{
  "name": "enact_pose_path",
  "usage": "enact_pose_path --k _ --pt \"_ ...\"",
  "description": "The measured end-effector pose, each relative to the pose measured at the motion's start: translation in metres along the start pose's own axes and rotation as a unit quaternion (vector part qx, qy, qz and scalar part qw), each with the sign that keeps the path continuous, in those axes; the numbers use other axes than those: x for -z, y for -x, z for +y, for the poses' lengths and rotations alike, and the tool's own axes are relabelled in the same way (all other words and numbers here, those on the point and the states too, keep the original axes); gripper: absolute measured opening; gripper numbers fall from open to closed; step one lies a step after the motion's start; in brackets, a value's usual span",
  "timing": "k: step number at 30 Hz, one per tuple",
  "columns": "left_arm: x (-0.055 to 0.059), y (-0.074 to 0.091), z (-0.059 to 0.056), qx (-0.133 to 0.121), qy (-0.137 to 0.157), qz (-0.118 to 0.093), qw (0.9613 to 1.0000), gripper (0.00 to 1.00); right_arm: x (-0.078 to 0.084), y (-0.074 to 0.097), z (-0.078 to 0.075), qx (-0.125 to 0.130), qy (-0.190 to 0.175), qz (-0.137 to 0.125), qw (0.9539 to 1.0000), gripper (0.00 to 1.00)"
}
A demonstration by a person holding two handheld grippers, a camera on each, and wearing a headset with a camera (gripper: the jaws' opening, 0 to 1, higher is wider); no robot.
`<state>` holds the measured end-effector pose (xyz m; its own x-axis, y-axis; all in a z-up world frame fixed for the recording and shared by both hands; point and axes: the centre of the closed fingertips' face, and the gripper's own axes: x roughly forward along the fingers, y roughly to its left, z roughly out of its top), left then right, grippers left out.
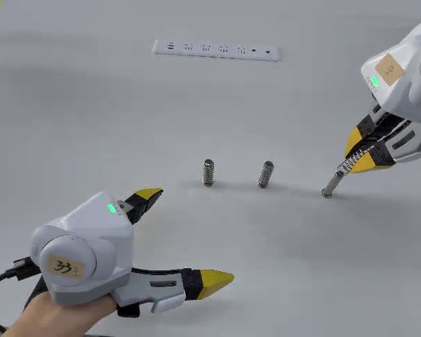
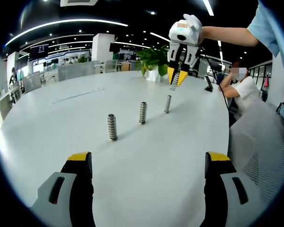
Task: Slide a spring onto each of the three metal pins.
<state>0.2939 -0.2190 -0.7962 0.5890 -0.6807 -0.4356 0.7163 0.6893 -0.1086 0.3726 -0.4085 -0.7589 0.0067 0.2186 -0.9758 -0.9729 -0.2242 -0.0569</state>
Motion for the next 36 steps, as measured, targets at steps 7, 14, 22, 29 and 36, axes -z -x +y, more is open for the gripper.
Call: enact_pose_path --k 7,14,22,29,36 --pt "0.002 -0.001 0.001 0.003 0.002 0.004 1.0000 0.98 0.007 -0.007 -0.001 -0.009 -0.001 0.015 0.9999 0.08" --pt "0.004 -0.002 0.001 0.004 0.006 0.006 1.0000 0.97 0.007 -0.011 -0.001 -0.015 -0.003 0.018 0.9997 0.08" --pt "0.006 -0.003 0.001 0.004 0.010 0.008 0.9999 0.96 0.011 -0.014 -0.001 -0.018 -0.001 0.024 0.9996 0.08" --pt "0.007 -0.004 0.001 0.005 0.011 0.008 0.9999 0.96 0.010 -0.015 -0.001 -0.021 -0.003 0.022 0.9995 0.08" --pt "0.008 -0.004 0.001 0.006 0.012 0.010 0.9999 0.95 0.010 -0.018 0.000 -0.024 -0.003 0.021 0.9995 0.08"
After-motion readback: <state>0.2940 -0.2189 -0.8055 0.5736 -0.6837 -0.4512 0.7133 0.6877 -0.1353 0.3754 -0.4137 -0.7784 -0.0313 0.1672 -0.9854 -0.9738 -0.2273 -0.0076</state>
